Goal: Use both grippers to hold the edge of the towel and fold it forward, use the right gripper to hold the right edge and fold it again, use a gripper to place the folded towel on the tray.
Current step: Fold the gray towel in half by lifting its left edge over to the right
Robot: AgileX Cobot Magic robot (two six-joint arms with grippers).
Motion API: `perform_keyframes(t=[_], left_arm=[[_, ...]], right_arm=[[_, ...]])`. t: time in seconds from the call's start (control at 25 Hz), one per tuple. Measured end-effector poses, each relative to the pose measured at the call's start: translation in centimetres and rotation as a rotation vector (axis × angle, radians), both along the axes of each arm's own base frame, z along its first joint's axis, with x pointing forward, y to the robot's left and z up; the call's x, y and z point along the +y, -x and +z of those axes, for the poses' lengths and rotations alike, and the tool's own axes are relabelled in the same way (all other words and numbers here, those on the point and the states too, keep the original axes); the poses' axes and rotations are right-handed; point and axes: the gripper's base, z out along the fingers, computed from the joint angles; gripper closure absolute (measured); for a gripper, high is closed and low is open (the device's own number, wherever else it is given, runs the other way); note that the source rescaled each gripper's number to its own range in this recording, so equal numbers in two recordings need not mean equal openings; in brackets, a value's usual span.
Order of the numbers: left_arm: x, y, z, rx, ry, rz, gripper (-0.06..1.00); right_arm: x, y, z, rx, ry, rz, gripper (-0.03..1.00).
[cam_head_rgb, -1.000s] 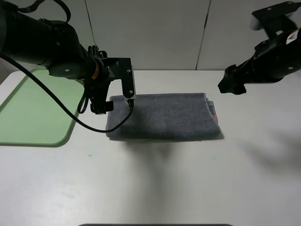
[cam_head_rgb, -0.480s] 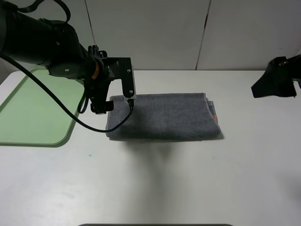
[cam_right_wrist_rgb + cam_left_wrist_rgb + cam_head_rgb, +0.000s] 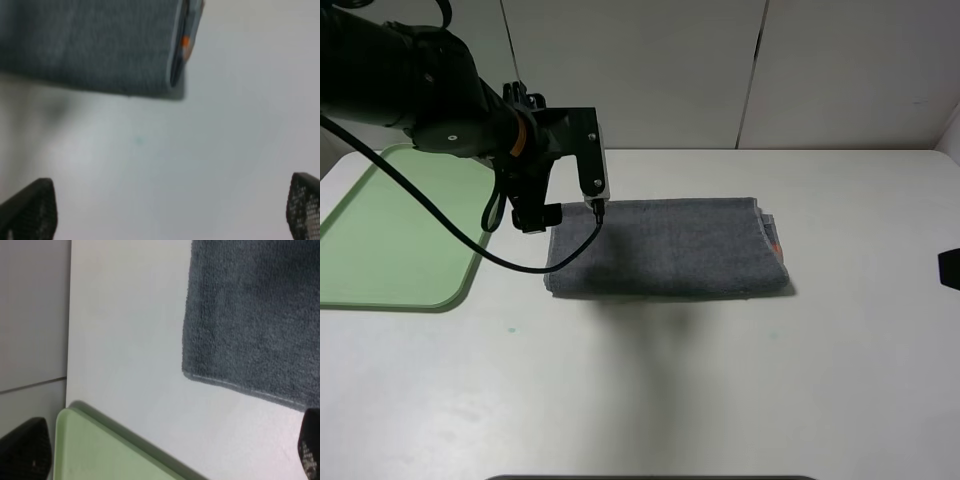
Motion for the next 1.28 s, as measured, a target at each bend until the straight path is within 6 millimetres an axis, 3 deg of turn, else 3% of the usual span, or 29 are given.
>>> perform_keyframes(t=[0.12,0.32,0.64,1.28], left_arm=[[-0.1,0.0,0.2,-0.005,0.008,-0.005,-0.06],[0.0,0.1,0.5,-0.013,0.02,-0.004,-0.06],[-0.1,0.1,0.5,-0.009,0.036,0.01,-0.06],[-0.2,0.1,0.6,-0.01,0.063,0.008,-0.06]], right_arm=[[-0.5,2.1,-0.3,-0.085,-0.02,0.0,-0.03],[-1.3,4.7,-2.6,-0.123,-0.011,-0.007,-0.03],[-2.1,7.6,-2.6,-0.295,-0.068,-0.027,-0.03],[-2.2,7.8,-2.6,-0.307,-0.079,-0.073,-0.03]])
